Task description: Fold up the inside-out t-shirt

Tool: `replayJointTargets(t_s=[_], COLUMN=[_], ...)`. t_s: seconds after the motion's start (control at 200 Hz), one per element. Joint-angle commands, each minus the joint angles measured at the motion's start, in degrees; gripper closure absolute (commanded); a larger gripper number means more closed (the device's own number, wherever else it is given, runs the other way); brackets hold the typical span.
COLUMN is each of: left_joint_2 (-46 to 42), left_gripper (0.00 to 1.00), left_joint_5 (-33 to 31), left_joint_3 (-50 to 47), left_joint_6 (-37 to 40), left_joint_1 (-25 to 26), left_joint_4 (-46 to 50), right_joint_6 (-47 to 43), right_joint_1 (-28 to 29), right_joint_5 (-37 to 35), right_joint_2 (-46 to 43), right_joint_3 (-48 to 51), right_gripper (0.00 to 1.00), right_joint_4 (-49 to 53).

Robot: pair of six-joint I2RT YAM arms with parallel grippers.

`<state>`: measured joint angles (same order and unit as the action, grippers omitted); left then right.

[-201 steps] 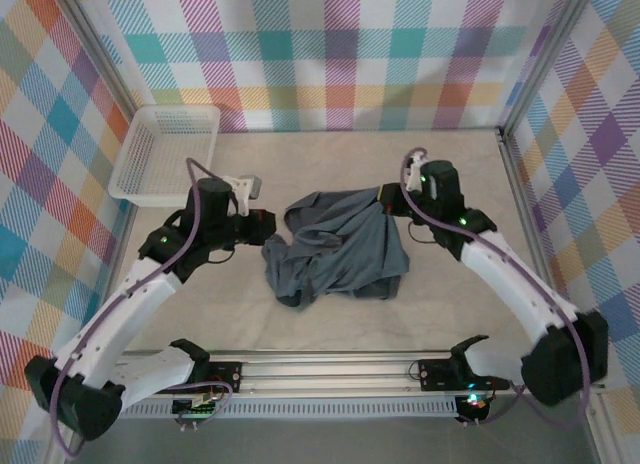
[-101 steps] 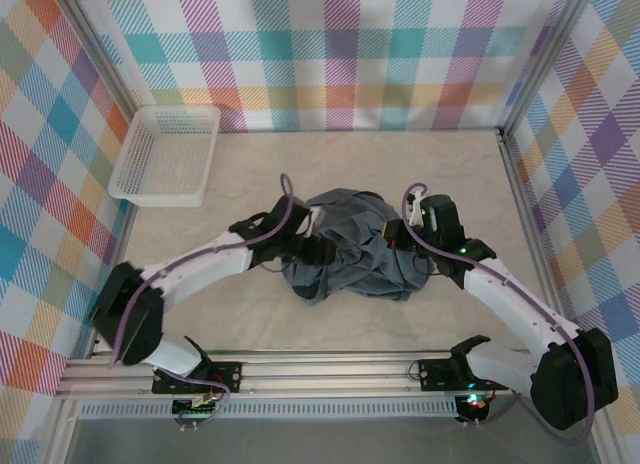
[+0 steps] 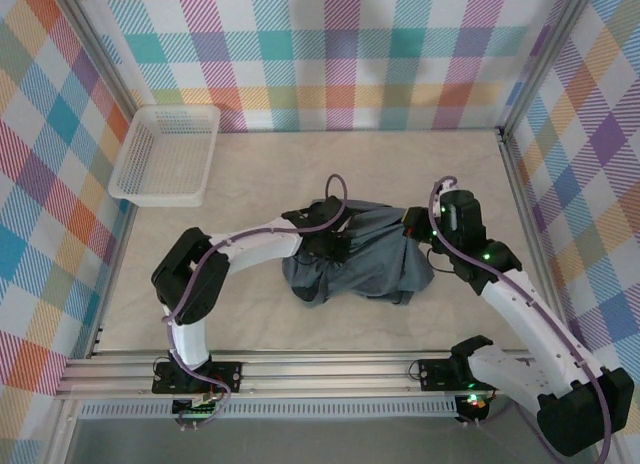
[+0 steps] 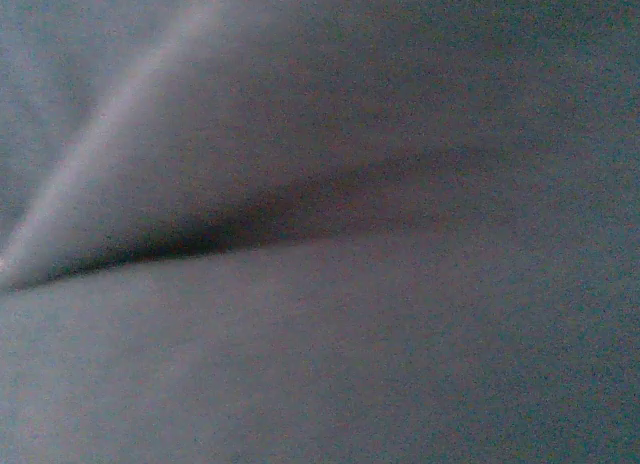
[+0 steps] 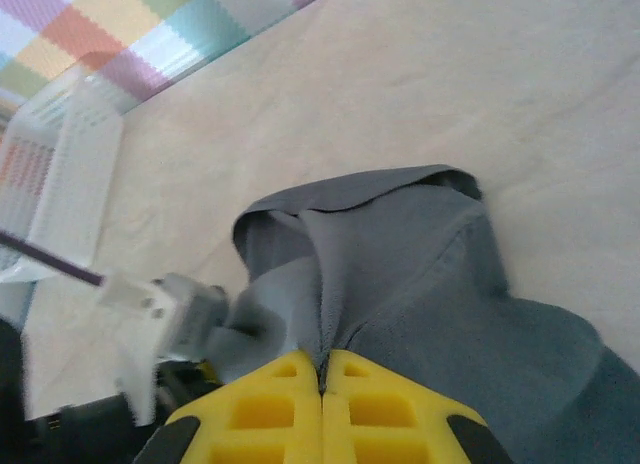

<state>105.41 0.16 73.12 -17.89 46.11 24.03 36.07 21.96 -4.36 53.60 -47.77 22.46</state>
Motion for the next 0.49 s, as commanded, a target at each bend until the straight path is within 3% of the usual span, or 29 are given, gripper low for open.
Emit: replayJointTargets(t_s=[0.0, 0.06, 0.145, 0.255, 0.37, 0.49], left_joint_2=[-7.62, -10.22, -13.03, -16.64, -18.81, -19.42], left_gripper=[0.94, 1.00, 1.00, 1.00, 1.00, 1.00], left_joint_5=[-4.18, -3.90, -1.95, 2.39, 5.50, 4.12], left_joint_3=[-3.24, -5.58, -9.07, -15.52, -19.98, -21.05], left_joint_6=[0.50, 0.34, -0.65, -2.85, -2.01, 0.85], left_joint_1=[-2.52, -3.11, -3.30, -2.82, -0.65, 3.42], left_joint_4=[4.03, 4.61, 4.88, 1.55, -1.73, -3.17], right_joint_6=[2.23, 3.92, 8.10, 10.74, -2.04, -17.67], right_joint_1=[-2.06, -2.51, -2.66, -2.62, -2.30, 3.16], right_joint_5=[-5.39, -7.39, -9.18, -8.04, 1.31, 10.63], right_joint_2=[-2.61, -3.80, -5.86, -7.58, -7.71, -3.01], right_joint_3=[3.17, 6.58, 13.49, 19.19, 17.59, 12.67], right_gripper=[1.00, 1.00, 1.00, 0.92, 0.62, 0.49], right_joint_4=[5.84, 8.39, 11.34, 12.95, 4.20, -5.03])
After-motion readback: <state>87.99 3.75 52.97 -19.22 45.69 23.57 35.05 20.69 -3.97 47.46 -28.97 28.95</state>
